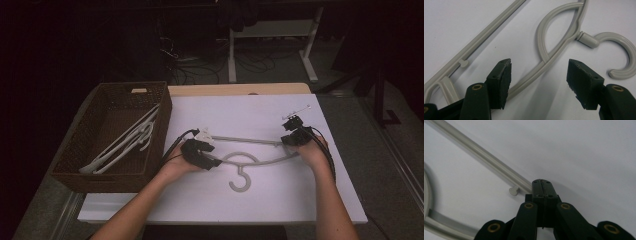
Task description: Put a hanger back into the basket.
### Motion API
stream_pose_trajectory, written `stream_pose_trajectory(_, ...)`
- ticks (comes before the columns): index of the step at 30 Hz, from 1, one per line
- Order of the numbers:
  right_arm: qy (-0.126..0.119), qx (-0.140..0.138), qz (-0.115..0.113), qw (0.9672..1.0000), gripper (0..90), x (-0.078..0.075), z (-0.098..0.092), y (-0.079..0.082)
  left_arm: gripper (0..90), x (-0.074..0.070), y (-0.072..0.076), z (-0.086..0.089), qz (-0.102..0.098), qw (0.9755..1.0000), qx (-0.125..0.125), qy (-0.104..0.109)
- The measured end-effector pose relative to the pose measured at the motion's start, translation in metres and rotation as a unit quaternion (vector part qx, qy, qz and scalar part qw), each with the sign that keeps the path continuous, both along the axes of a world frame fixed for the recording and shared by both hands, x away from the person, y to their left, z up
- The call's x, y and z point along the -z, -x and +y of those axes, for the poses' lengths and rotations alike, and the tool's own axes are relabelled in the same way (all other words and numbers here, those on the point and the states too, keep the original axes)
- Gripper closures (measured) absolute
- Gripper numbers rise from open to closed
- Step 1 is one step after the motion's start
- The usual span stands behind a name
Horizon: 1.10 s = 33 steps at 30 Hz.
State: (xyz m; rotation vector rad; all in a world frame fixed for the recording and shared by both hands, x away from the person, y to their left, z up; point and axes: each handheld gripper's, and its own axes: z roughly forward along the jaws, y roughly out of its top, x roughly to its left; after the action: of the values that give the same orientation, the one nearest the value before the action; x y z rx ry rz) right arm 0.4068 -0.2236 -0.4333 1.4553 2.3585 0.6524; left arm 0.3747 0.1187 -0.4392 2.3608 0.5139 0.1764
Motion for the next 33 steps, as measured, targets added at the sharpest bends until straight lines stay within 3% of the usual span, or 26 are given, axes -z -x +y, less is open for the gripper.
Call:
stream_pose_trajectory(12, 0.005, 0.012, 0.012, 0.9998, 89.6, 0.007, 0.002, -0.007, 35.4, 0.003, 0.000, -0.001, -0.001, 0.9999, 0.008, -0.008)
stream_pose_trajectory(18, 0.006, 0.013, 0.014, 0.9998, 89.8, 0.008, 0.002, -0.007, 35.5, 0.009, -0.001, -0.006, -0.012, 0.9994, 0.019, -0.028)
stream_pose_trajectory(23, 0.006, 0.013, 0.015, 0.9998, 89.8, 0.008, 0.002, -0.007, 41.0, 0.013, -0.003, -0.014, -0.030, 0.9980, 0.030, -0.047)
stream_pose_trajectory(29, 0.010, 0.010, 0.016, 0.9998, 89.9, 0.008, 0.003, -0.008, 55.5, 0.013, -0.003, -0.020, -0.044, 0.9969, 0.050, -0.043)
stream_pose_trajectory(33, 0.010, 0.008, 0.016, 0.9998, 89.8, 0.008, 0.003, -0.008, 59.8, 0.013, -0.003, -0.021, -0.054, 0.9942, 0.077, -0.052)
